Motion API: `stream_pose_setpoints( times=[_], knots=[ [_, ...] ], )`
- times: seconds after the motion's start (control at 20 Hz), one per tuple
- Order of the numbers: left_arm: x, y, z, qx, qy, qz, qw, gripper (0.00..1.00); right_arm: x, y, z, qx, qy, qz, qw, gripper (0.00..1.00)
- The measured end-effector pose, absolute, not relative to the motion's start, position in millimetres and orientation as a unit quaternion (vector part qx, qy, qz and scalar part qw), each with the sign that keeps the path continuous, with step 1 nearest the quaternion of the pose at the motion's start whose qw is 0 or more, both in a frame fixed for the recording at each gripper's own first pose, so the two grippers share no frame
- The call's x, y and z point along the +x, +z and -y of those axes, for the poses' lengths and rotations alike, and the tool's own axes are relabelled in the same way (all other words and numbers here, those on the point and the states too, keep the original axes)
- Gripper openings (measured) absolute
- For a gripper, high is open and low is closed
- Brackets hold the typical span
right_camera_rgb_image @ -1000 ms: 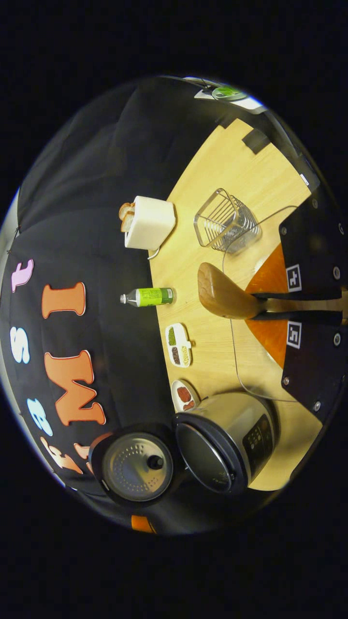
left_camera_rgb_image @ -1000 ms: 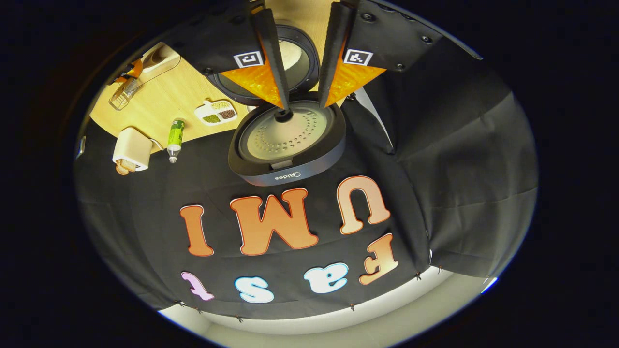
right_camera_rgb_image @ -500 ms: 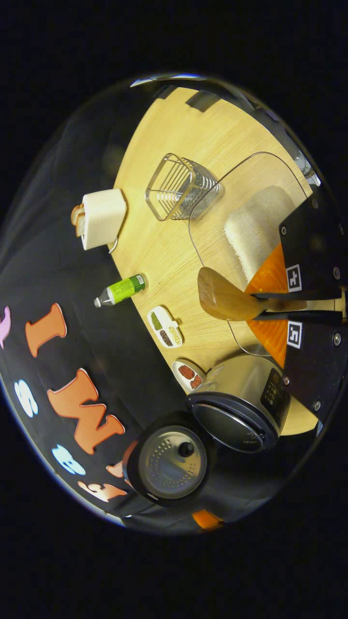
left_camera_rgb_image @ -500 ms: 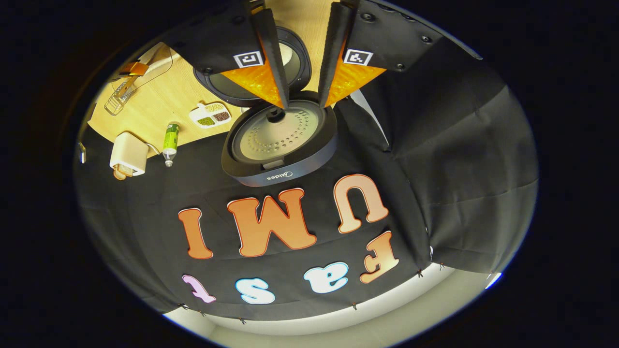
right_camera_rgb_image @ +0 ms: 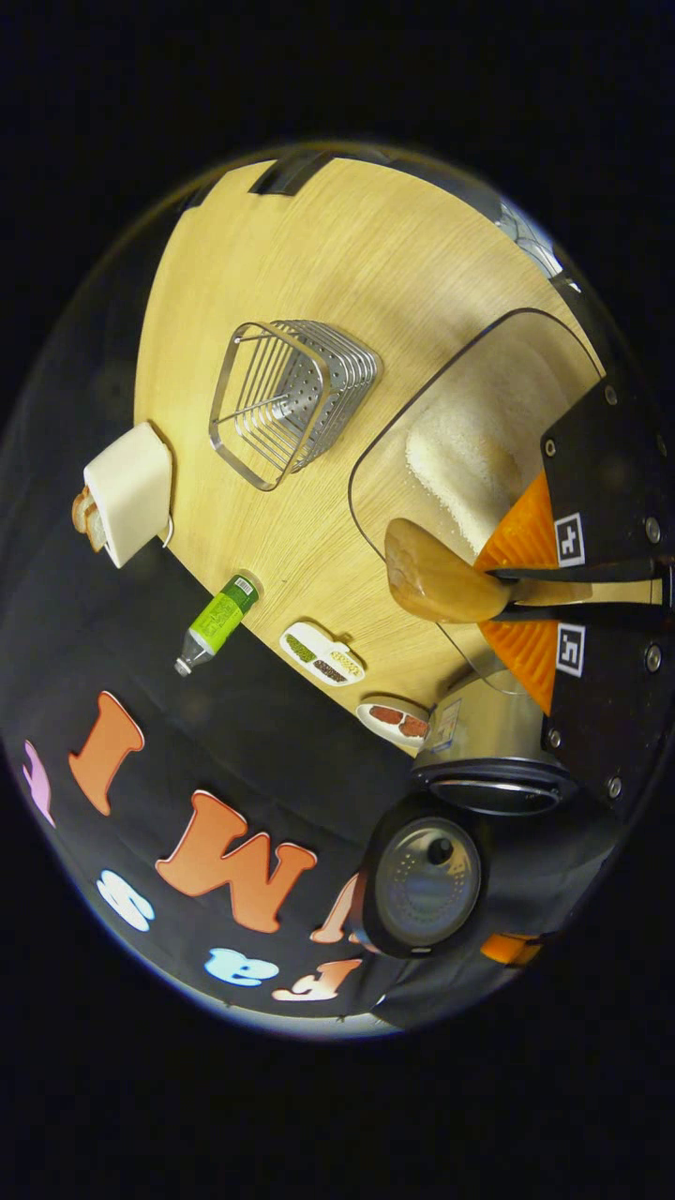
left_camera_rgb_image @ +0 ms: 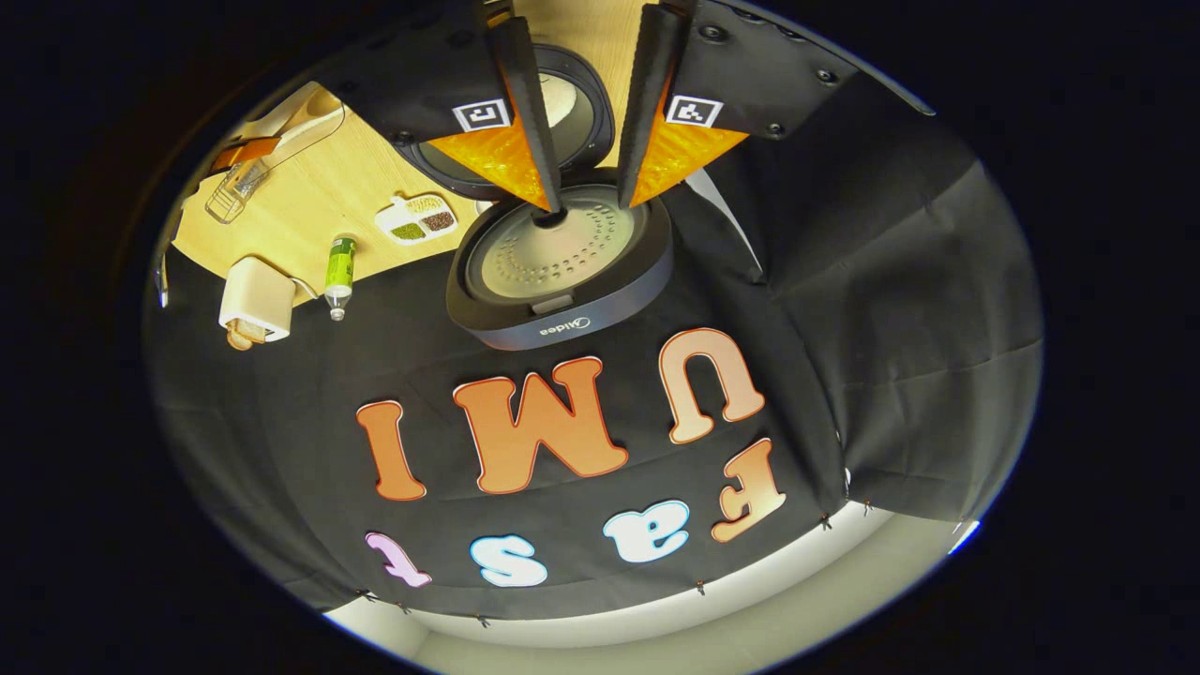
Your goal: Close the left gripper, press the button to open the rice cooker; take a wooden spoon from the chopstick holder with the right hand, scoop a spoonful of rice and pour it into the rice cooker, then put the wooden spoon back into the chopstick holder.
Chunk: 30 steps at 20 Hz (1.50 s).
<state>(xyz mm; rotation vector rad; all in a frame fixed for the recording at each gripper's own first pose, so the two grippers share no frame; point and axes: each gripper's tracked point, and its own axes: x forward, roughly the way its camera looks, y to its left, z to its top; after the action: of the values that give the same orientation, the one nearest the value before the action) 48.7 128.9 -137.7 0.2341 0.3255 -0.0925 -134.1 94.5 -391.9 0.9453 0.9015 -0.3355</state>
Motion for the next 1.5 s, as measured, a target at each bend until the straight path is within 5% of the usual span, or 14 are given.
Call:
stream_pose_setpoints(
  times=[0.45, 0.5, 0.7, 1.15, 1.35, 1.5],
  knots=[
    [51.4, -128.3, -100.4, 0.105, -0.056, -0.150, 0.982, 0.38, -137.5, -363.3, -45.5, 0.536, -0.152, -0.379, 0.739, 0.08],
    [51.0, -127.4, -98.6, 0.101, -0.055, -0.148, 0.982, 0.46, -134.5, -358.2, -38.1, 0.546, -0.149, -0.374, 0.735, 0.08],
    [51.0, -122.6, -97.0, 0.093, -0.045, -0.143, 0.984, 0.46, -127.2, -333.5, -14.7, 0.594, -0.136, -0.350, 0.712, 0.08],
    [30.9, -107.5, -130.6, 0.066, 0.023, -0.119, 0.990, 0.38, -55.1, -255.3, -26.3, 0.666, -0.033, -0.324, 0.671, 0.07],
    [8.1, -100.2, -157.7, 0.086, 0.067, -0.105, 0.988, 0.62, -17.5, -232.1, -68.1, 0.658, 0.029, -0.345, 0.669, 0.08],
    [-13.8, -101.3, -178.6, 0.092, 0.106, -0.106, 0.984, 0.67, 8.8, -220.9, -107.4, 0.658, 0.073, -0.365, 0.654, 0.08]
  ],
)
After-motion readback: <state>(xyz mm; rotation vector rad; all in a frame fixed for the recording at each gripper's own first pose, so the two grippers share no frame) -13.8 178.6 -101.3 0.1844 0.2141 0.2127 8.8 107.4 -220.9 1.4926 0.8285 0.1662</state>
